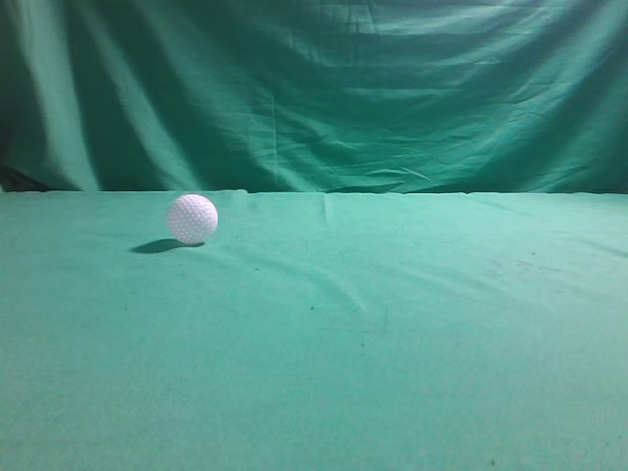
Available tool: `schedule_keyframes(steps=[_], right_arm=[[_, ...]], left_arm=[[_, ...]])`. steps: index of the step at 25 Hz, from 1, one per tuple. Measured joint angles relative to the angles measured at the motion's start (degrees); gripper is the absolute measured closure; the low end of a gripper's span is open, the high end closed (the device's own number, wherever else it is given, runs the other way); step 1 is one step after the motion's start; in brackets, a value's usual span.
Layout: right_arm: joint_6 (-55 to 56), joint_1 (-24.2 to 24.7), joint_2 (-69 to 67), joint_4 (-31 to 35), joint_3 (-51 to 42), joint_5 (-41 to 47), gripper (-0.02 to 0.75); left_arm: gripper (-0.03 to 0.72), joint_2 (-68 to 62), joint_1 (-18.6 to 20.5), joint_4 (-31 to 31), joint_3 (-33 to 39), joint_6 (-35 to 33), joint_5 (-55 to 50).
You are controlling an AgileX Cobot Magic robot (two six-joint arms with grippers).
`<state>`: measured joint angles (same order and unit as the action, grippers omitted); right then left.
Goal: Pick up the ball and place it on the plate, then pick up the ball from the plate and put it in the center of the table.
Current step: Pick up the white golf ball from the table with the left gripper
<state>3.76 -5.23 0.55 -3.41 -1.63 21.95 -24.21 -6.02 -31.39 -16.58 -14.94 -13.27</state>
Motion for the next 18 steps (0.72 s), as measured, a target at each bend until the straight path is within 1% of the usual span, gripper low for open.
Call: schedule_keyframes(steps=[2, 6, 8, 12, 14, 18], right_arm=[[0.0, 0.0, 0.0, 0.0, 0.0, 0.0, 0.675], [0.0, 0.0, 0.0, 0.0, 0.0, 0.0, 0.675], [0.0, 0.0, 0.0, 0.0, 0.0, 0.0, 0.675], [0.0, 0.0, 0.0, 0.0, 0.0, 0.0, 0.675], [0.0, 0.0, 0.0, 0.0, 0.0, 0.0, 0.675], [0.0, 0.0, 0.0, 0.0, 0.0, 0.0, 0.675]], left_arm=[[0.688, -3.5, 0.0, -0.9, -3.5, -3.3, -3.1], [0.688, -14.1, 0.0, -0.8, -12.6, -11.0, -15.7], [0.688, -20.0, 0.0, -0.6, -16.9, -12.6, -19.4], [0.688, -31.7, -0.2, 0.8, -23.4, -15.3, -22.4], [0.688, -36.7, -1.8, 1.5, -26.3, -16.6, -22.8], [0.688, -46.8, -8.4, 5.7, -32.6, -17.0, -23.1]])
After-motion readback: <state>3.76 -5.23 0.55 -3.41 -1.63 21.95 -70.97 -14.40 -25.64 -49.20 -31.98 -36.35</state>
